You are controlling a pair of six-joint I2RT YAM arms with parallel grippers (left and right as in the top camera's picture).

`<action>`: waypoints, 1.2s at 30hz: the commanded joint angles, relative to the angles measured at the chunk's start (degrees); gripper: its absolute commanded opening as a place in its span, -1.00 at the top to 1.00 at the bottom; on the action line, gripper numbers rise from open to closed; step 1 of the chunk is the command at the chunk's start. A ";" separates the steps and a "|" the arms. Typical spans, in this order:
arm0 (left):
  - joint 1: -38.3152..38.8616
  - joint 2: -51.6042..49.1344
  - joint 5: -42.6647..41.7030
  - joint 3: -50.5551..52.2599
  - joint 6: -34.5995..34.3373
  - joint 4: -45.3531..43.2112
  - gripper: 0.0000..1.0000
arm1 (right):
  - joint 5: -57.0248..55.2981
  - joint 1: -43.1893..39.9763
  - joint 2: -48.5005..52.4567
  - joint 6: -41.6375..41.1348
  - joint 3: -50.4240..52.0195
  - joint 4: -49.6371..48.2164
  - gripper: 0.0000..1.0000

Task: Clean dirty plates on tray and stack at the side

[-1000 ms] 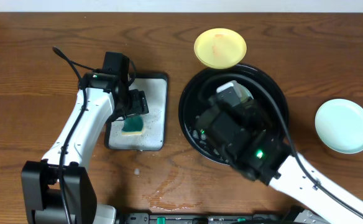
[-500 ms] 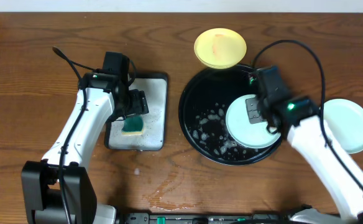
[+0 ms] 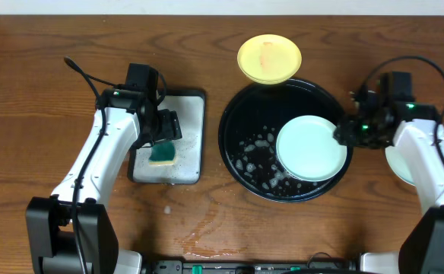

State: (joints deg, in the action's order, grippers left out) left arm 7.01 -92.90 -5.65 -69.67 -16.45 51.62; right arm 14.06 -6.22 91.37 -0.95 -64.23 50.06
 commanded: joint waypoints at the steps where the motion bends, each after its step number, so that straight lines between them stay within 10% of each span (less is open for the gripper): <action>1: -0.13 -0.33 0.26 0.13 0.35 0.13 -0.65 | 3.39 -1.36 4.00 7.15 0.28 -0.33 0.06; 17: -0.13 -0.33 0.26 0.13 0.35 0.13 -0.65 | -0.07 -0.94 16.92 14.29 0.28 -5.66 0.36; 21: -0.13 -0.33 0.26 0.13 0.35 0.13 -0.65 | -0.07 -0.81 18.80 14.27 0.28 -4.92 0.96; 36: -0.13 -0.33 0.26 0.13 0.35 0.13 -0.65 | -4.33 5.20 1.33 5.88 0.04 -3.78 0.97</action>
State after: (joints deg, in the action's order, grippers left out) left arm 7.01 -92.90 -5.65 -69.67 -16.45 51.62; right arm 12.03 -5.21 100.66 7.55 -63.90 46.41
